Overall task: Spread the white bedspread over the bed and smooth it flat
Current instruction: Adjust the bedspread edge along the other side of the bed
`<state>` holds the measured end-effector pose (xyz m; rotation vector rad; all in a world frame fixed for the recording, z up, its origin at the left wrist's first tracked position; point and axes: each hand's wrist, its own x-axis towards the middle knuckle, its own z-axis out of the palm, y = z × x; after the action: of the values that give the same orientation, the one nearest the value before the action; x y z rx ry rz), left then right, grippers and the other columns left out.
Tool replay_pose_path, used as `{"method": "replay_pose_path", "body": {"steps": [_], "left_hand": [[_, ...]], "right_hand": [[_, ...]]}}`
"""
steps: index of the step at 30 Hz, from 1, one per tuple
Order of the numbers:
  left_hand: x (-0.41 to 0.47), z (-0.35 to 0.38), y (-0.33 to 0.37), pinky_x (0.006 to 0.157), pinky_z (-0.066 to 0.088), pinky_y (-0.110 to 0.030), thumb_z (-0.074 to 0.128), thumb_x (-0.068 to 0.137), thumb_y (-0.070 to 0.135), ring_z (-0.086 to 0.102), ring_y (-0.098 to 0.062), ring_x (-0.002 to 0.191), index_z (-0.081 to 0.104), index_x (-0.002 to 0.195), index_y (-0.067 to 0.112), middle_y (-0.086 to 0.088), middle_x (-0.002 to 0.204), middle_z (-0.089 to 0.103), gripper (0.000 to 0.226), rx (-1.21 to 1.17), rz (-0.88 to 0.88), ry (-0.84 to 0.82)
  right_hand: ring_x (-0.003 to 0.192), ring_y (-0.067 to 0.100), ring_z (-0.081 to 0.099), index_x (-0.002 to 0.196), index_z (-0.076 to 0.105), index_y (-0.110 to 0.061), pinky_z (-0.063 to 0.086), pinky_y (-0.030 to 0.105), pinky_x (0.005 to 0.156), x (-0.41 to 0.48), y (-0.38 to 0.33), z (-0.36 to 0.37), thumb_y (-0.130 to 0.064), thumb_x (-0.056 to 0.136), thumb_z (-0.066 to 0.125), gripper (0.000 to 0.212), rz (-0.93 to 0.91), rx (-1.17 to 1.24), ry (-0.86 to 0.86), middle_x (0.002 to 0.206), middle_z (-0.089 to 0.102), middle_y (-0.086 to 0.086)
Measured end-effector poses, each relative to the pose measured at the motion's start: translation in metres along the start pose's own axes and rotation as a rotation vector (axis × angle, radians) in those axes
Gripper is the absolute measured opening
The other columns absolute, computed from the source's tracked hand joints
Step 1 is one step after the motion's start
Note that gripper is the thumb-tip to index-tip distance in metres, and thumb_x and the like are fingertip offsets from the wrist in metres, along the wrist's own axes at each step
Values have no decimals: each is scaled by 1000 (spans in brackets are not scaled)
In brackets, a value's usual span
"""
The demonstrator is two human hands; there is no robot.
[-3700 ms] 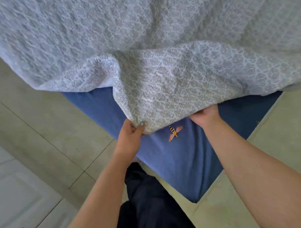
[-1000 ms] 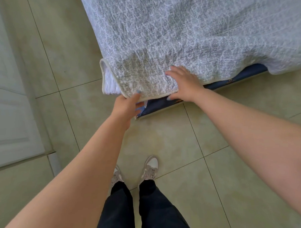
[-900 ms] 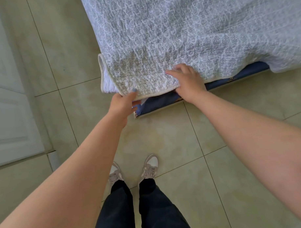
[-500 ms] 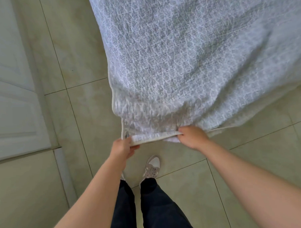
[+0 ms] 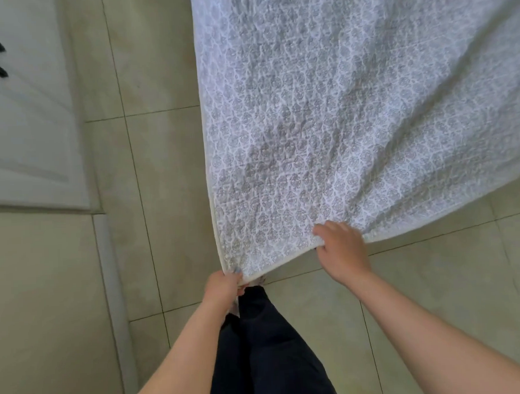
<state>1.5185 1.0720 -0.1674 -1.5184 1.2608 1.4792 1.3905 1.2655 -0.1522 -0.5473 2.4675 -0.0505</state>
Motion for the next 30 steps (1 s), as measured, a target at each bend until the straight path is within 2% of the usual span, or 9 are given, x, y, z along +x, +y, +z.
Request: {"method": "replay_pose_path", "body": {"steps": [2, 5, 8, 12, 15, 19, 22, 26, 30], "left_hand": [[-10, 1, -18, 55, 41, -25, 50, 98, 22, 62, -20, 80, 55, 106, 10, -11, 101, 68, 15, -60, 35, 9], [-19, 0, -32, 60, 44, -25, 48, 99, 22, 64, -25, 89, 56, 98, 15, -10, 100, 67, 11, -97, 112, 39], [-7, -4, -29, 61, 44, -28, 45, 100, 20, 61, -22, 81, 56, 100, 12, -11, 100, 68, 13, -1, 172, 64], [16, -2, -26, 70, 44, -31, 39, 97, 7, 53, -20, 68, 60, 95, 5, -9, 90, 65, 21, 129, 201, 163], [20, 10, -27, 74, 50, -35, 37, 99, 13, 57, -27, 71, 61, 95, 8, -6, 78, 65, 24, 207, 253, 223], [3, 38, -28, 53, 39, -28, 36, 96, 13, 51, -20, 56, 54, 103, 21, -4, 83, 67, 21, 359, 329, 268], [-14, 76, -27, 52, 40, -28, 37, 95, 13, 53, -20, 55, 50, 107, 26, -2, 83, 67, 22, 488, 373, 242], [-28, 142, -20, 55, 43, -29, 41, 92, 14, 59, -19, 66, 53, 109, 23, 7, 83, 62, 22, 614, 464, 228], [-52, 219, -11, 57, 45, -30, 43, 93, 14, 59, -16, 70, 54, 108, 23, 8, 85, 60, 21, 684, 542, 220]], "right_hand": [[110, 16, 46, 118, 55, -24, 34, 33, 96, -22, -3, 7, -10, 87, 46, 35, 13, 12, 60, 113, 54, -9], [105, 17, 47, 108, 56, -27, 35, 30, 90, -38, 3, 18, -4, 85, 50, 33, -20, 57, 47, 107, 52, -10], [103, 15, 50, 102, 60, -26, 40, 28, 88, -36, 8, 28, -2, 89, 48, 29, 17, 246, -7, 107, 56, -10], [97, 12, 55, 97, 61, -24, 48, 30, 81, -40, 3, 43, -8, 93, 47, 22, 86, 428, -21, 104, 55, -9], [93, 14, 57, 95, 64, -21, 47, 30, 82, -41, 7, 50, -9, 92, 50, 19, 130, 516, -12, 103, 57, -7], [89, 14, 60, 96, 67, -22, 50, 30, 83, -47, 28, 54, -12, 91, 51, 20, 152, 618, -159, 105, 65, -6], [88, 14, 59, 98, 67, -23, 49, 29, 82, -61, 62, 56, -14, 92, 50, 20, 173, 656, -246, 105, 67, -4], [89, 10, 57, 101, 65, -23, 46, 24, 79, -77, 123, 46, -16, 94, 49, 19, 235, 722, -230, 105, 64, -7], [94, 10, 60, 103, 65, -22, 49, 27, 83, -97, 207, 32, -17, 95, 48, 20, 321, 768, -228, 103, 63, -9]]}}
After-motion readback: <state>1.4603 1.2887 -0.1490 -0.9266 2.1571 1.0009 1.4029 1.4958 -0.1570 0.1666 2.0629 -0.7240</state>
